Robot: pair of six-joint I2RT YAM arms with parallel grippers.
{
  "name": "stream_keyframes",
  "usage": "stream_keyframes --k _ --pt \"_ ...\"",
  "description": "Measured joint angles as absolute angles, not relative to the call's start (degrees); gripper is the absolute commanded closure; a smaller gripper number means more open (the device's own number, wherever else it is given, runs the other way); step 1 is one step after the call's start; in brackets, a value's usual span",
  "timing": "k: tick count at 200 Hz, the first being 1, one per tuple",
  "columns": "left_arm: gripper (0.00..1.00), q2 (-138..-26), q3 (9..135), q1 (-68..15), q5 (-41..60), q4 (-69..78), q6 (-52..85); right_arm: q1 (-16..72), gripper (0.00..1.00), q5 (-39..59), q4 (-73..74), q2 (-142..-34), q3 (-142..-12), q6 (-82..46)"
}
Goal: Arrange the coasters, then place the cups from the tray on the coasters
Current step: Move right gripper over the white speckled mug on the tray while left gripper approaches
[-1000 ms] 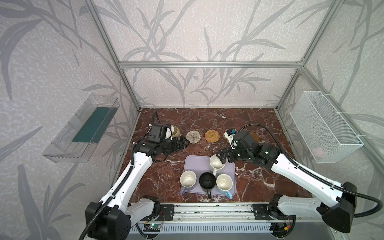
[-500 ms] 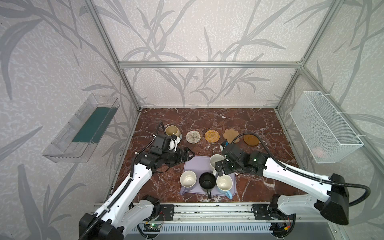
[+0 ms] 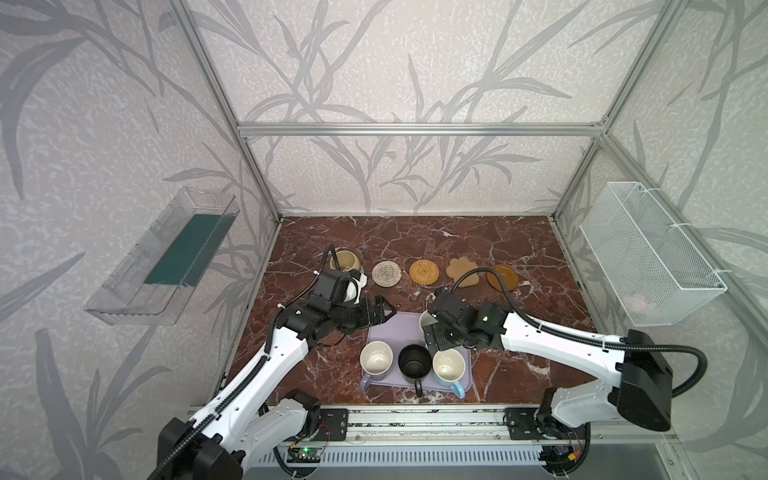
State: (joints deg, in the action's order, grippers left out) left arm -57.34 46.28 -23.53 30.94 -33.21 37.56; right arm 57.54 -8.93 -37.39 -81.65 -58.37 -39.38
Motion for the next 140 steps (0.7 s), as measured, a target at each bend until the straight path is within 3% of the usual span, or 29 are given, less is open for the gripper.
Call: stream_keyframes --k 140 --pt "0.01 -56.60 46.28 -23.53 28.60 -35.11 34.54 57.54 0.21 -9.43 -36.38 -87.85 -60.27 -38.89"
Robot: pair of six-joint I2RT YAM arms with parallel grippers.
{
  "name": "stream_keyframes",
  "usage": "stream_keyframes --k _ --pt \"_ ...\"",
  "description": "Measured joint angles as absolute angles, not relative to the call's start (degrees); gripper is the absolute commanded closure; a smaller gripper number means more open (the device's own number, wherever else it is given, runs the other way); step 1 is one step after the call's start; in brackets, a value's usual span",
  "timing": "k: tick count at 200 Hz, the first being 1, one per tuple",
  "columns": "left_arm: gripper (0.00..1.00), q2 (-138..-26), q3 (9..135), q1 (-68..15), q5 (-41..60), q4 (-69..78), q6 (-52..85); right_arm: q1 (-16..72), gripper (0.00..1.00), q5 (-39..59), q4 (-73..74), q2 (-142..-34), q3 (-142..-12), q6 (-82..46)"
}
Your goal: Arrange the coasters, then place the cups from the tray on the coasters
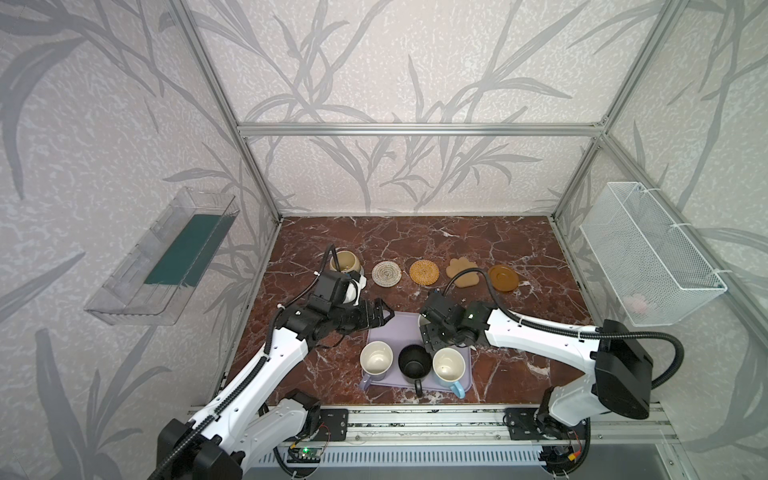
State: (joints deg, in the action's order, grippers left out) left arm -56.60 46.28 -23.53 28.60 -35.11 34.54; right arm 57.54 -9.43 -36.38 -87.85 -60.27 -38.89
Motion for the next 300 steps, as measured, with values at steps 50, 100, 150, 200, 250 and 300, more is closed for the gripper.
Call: stream_keyframes --k 50,100,150,200,250,300 --pt "0.01 -55.55 46.28 -23.53 27.99 -35.05 34.59 57.01 0.30 -8.88 -36.36 -88.07 -60.27 -37.82" --pt "0.01 -56.10 46.28 -23.53 27.70 -34.59 34.61 55.16 0.37 -8.51 -36.56 -88.07 -60.27 -35.48" --pt "0.01 -56.97 46.28 -23.53 29.91 -31.97 36.51 54.57 0.44 -7.66 -36.82 -88.07 -60.27 -34.28" --pt "0.01 -57.04 45.39 -23.59 34.02 -26.20 40.23 54.52 0.47 -7.20 -37.12 -88.18 -60.20 -34.17" --pt "0.01 -57.04 43.83 -23.64 34.46 -24.16 41.82 54.52 0.57 -6.83 -37.34 -88.97 -59.79 -34.20" --pt "0.01 -57.06 42.37 -23.86 34.61 -22.52 42.52 54.57 0.63 -6.79 -37.08 -89.08 -59.29 -34.41"
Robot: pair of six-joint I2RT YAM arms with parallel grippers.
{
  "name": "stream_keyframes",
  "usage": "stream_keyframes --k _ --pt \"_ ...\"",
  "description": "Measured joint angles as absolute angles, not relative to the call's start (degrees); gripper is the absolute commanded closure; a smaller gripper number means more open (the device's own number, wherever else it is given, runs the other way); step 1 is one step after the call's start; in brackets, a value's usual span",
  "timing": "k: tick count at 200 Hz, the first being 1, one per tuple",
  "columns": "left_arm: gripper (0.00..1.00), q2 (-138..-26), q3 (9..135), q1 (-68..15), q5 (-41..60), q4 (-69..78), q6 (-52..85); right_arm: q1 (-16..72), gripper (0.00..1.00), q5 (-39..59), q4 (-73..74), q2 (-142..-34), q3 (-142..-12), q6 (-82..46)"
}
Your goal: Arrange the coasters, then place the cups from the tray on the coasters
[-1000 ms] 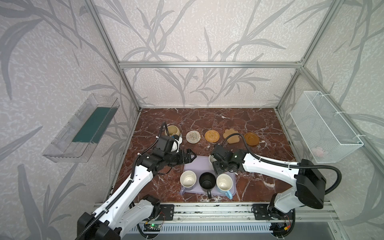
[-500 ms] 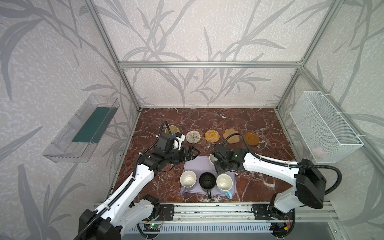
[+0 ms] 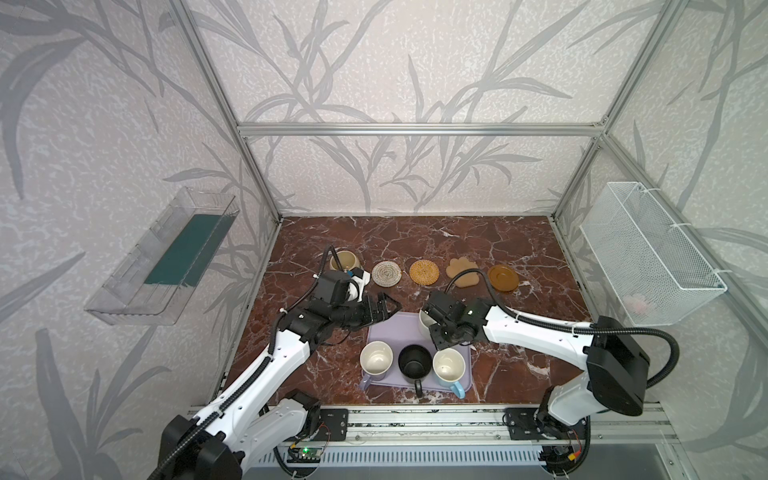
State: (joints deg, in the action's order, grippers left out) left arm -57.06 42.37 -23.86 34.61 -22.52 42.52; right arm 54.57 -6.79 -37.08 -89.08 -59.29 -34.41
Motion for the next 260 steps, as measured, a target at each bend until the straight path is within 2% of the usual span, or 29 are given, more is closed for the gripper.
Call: stream_keyframes --k 138,260 --pt "0.01 -58.02 43.03 -23.83 32.86 -25.21 40.36 54.59 0.80 -7.49 -36.58 -88.40 -59.20 -34.24" --pt "0.01 -59.61 44.53 -23.86 31.57 -25.19 39.81 54.52 0.88 -8.54 -35.90 -85.80 -58.59 -32.29"
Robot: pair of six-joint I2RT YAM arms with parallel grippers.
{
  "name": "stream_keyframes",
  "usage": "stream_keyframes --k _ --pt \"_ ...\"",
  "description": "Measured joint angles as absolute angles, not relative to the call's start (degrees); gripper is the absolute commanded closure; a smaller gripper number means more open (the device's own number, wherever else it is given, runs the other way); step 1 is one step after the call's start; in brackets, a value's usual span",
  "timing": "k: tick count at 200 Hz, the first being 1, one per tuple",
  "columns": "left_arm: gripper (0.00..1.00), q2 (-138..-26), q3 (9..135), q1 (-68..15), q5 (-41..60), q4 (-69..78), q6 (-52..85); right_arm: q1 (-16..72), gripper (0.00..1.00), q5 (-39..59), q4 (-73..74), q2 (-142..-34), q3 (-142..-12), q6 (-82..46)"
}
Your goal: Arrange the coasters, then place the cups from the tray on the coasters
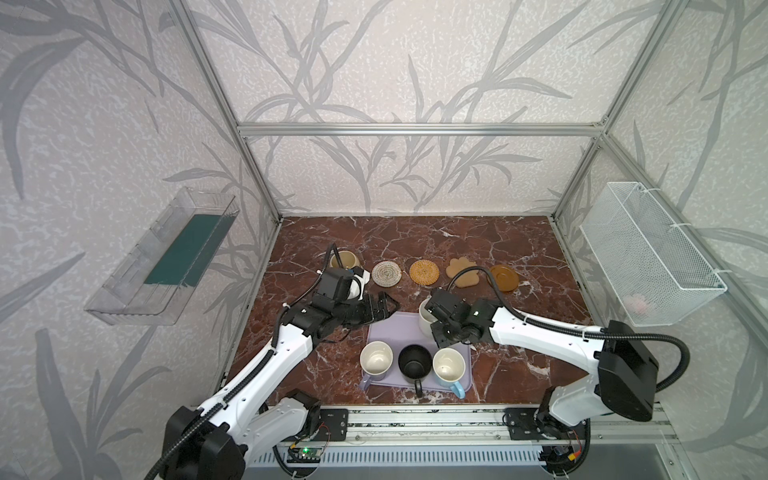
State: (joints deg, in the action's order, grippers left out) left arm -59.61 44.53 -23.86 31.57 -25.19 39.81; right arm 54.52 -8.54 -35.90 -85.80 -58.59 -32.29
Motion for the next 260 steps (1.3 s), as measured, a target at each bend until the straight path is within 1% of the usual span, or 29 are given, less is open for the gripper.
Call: stream_keyframes --k 10,13,24,59,64,66,115,162,194,224,260 --pt "0.01 -59.66 44.53 -23.83 31.59 -24.32 40.34 54.52 0.89 -8.51 -35.79 -85.47 -58.59 -32.21" --pt "0.01 -59.68 44.53 -23.86 31.62 -24.01 40.62 54.52 0.93 -8.54 -35.75 -85.38 -58.59 -32.16" --pt "0.01 -59.81 44.53 -23.86 31.66 -22.59 41.36 54.54 0.95 -8.54 -35.59 -84.90 -58.59 -32.03" --pt "0.01 -59.94 44.51 -23.83 31.59 -18.22 44.31 54.54 0.95 -8.54 -34.57 -83.20 -58.48 -31.62" --pt "0.01 -59.94 44.51 -23.83 31.59 -17.65 44.71 54.54 0.97 -8.56 -34.52 -83.05 -58.50 -31.59" --pt "0.01 -59.94 44.49 -23.83 31.57 -17.45 44.86 54.54 1.00 -8.56 -34.50 -83.02 -58.50 -31.57" --pt "0.01 -59.96 44.14 -22.96 31.16 -13.65 48.73 54.70 1.00 -9.06 -34.57 -82.89 -59.64 -31.55" --pt "0.01 -60.27 45.91 -21.26 31.16 -13.28 50.24 54.70 1.00 -9.28 -34.20 -84.84 -66.54 -30.76" --pt "0.01 -60.20 46.98 -19.07 31.22 -13.26 50.87 54.74 1.00 -9.82 -33.95 -86.63 -68.99 -30.35" --pt "0.01 -60.20 47.09 -16.01 31.33 -13.28 51.75 54.74 1.00 -10.52 -35.66 -90.48 -73.34 -30.55" --pt "0.01 -61.01 49.78 -14.81 31.16 -14.31 51.53 54.74 1.00 -12.19 -37.98 -96.95 -82.24 -31.46"
